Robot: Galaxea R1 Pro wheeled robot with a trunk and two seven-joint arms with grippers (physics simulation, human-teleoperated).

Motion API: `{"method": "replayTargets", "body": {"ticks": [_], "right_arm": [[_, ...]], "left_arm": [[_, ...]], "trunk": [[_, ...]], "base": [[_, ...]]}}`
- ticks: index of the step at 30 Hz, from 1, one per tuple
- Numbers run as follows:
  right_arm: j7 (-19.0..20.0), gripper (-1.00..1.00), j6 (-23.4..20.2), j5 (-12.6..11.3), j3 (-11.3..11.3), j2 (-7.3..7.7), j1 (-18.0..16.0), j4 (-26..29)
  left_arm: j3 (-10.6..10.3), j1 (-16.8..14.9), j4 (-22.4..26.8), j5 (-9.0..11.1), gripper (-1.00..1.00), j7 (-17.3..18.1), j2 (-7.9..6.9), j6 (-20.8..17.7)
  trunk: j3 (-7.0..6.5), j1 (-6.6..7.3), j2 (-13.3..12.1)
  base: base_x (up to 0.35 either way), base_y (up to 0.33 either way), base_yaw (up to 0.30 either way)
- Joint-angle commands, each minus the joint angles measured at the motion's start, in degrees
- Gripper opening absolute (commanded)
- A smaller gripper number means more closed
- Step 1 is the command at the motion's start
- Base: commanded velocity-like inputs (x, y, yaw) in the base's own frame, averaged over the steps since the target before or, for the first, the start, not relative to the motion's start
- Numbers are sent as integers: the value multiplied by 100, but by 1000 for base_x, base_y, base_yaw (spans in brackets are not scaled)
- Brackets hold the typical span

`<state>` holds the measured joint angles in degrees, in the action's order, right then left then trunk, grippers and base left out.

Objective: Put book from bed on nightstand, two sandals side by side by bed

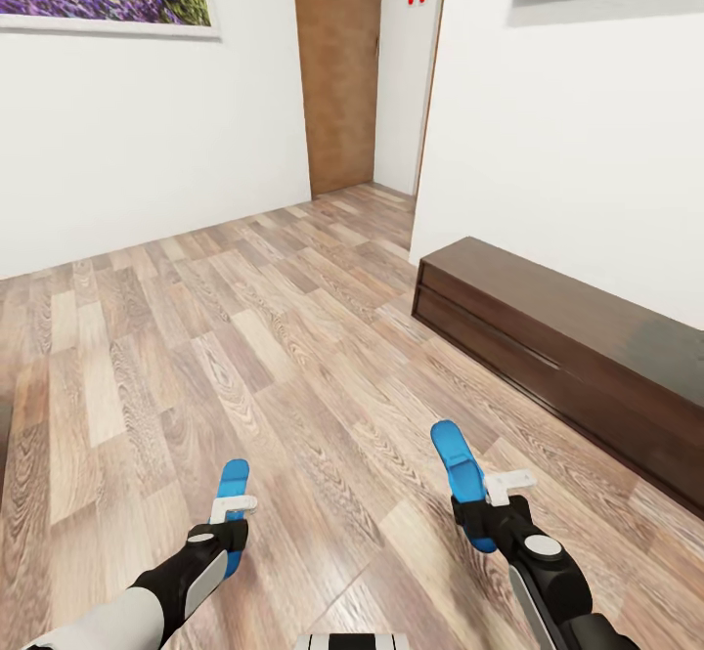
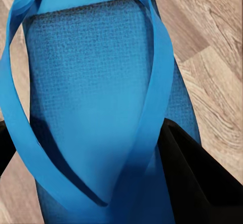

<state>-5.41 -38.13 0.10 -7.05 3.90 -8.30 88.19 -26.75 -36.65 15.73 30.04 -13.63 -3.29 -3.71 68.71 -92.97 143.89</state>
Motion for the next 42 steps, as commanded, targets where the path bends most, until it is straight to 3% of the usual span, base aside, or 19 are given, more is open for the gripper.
{"method": "replayTargets", "body": {"ticks": [1, 42], "right_arm": [[-48, -100, -31, -19, -15, 6, -4, 0], [-48, -100, 48, -17, -31, 2, -1, -140]], "left_arm": [[-48, 0, 18, 37, -100, -42, -6, -34], [-49, 0, 17, 32, -100, -39, -14, 1]], "trunk": [[-18, 3, 0], [-927, 109, -55]], "base": [[0, 0, 0], [0, 0, 0]]}}
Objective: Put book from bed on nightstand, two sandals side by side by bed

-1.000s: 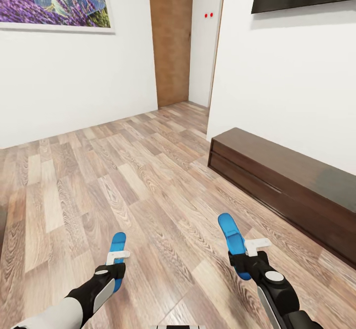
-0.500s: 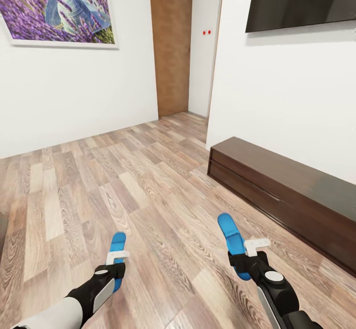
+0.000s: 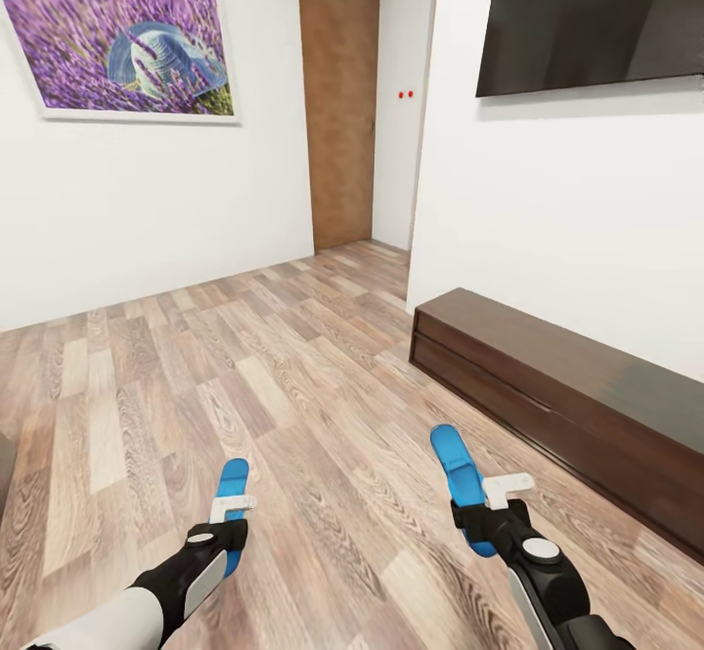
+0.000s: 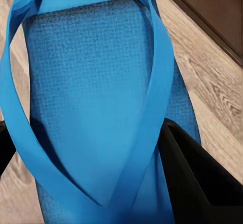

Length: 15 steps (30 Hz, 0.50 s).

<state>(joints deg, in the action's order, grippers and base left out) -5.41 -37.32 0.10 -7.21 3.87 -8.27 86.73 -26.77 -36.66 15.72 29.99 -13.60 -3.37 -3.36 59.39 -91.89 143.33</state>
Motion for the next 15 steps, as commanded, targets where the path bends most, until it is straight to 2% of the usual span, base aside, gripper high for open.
{"method": "replayTargets", "body": {"ticks": [1, 8, 15], "right_arm": [[-48, -100, -23, -18, -16, 5, -5, -7], [-48, -100, 12, -19, -11, 1, -7, -63], [-48, -100, 14, -19, -10, 3, -5, -68]], "left_arm": [[-47, 0, 18, 36, -100, -43, -6, -34], [-47, 0, 18, 34, -100, -53, -6, -34], [-47, -2, 18, 33, -100, -69, -6, -33]], "trunk": [[-17, 3, 0], [-172, 21, -9], [-298, 175, -290]], "base": [[0, 0, 0], [0, 0, 0], [0, 0, 0]]}}
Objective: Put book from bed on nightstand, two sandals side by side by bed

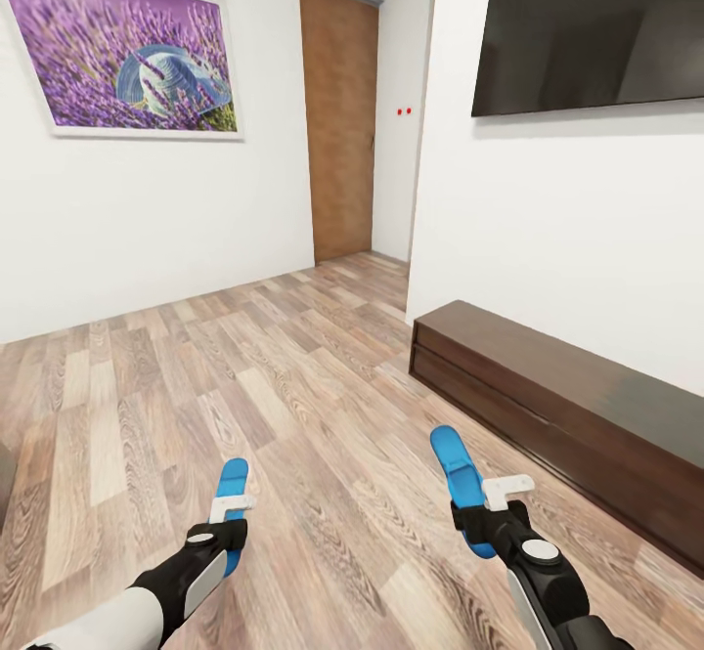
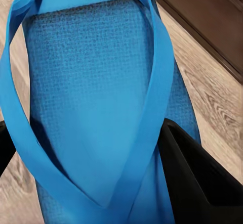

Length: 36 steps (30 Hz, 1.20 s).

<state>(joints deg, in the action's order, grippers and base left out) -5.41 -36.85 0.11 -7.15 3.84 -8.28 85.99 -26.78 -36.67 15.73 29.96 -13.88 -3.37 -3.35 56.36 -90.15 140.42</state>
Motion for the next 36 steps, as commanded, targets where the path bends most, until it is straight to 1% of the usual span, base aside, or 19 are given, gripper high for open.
{"method": "replayTargets", "body": {"ticks": [1, 21, 36], "right_arm": [[-48, -100, -33, -20, -15, 5, -4, 6], [-48, -100, -33, -20, -23, 4, -3, -2], [-48, -100, -31, -20, -15, 4, -6, -89]], "left_arm": [[-47, 0, 18, 35, -100, -44, -6, -34], [-47, 2, 18, 26, -100, -54, -3, -25], [-47, 0, 9, 10, -100, -54, 2, 69]], "trunk": [[-13, 24, -39], [-372, 463, -841], [-641, 792, -1443]], "base": [[0, 0, 0], [0, 0, 0], [0, 0, 0]]}}
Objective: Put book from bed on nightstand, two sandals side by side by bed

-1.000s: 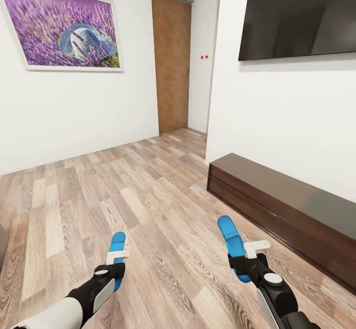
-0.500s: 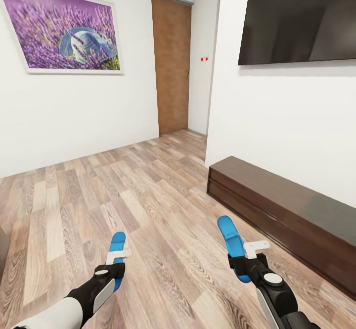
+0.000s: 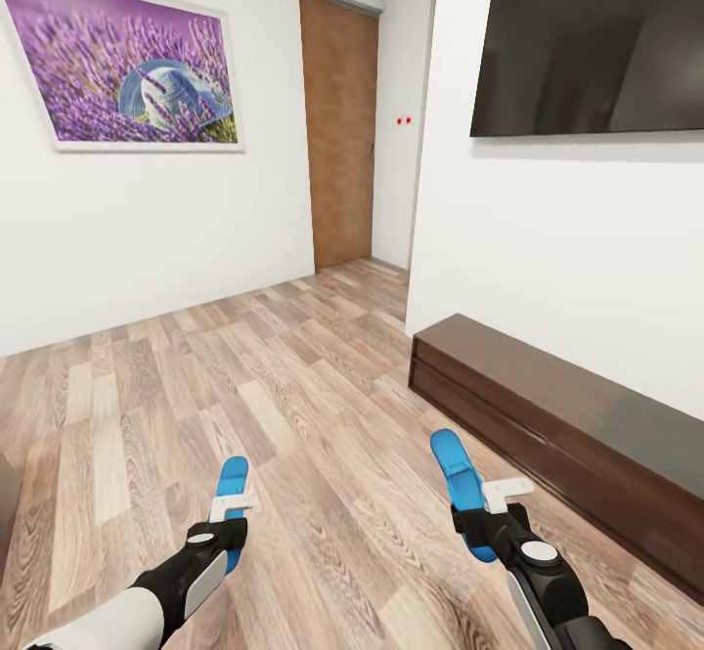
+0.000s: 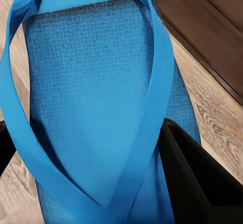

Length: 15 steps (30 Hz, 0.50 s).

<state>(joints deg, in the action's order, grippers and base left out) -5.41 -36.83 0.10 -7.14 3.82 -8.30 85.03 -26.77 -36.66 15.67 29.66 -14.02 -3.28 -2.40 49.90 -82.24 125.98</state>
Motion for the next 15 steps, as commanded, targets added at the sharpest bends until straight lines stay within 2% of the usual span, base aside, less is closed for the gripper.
{"method": "replayTargets", "body": {"ticks": [1, 15], "right_arm": [[-47, -100, -34, -19, -16, 5, -4, 6], [-47, -100, -35, -19, -15, 2, -2, 5]], "left_arm": [[-47, -1, 15, 40, -100, -40, -6, -25], [-47, -3, 15, 40, -100, -40, -6, -16]], "trunk": [[-13, 24, -39], [-264, 331, -601]], "base": [[0, 0, 0], [0, 0, 0]]}}
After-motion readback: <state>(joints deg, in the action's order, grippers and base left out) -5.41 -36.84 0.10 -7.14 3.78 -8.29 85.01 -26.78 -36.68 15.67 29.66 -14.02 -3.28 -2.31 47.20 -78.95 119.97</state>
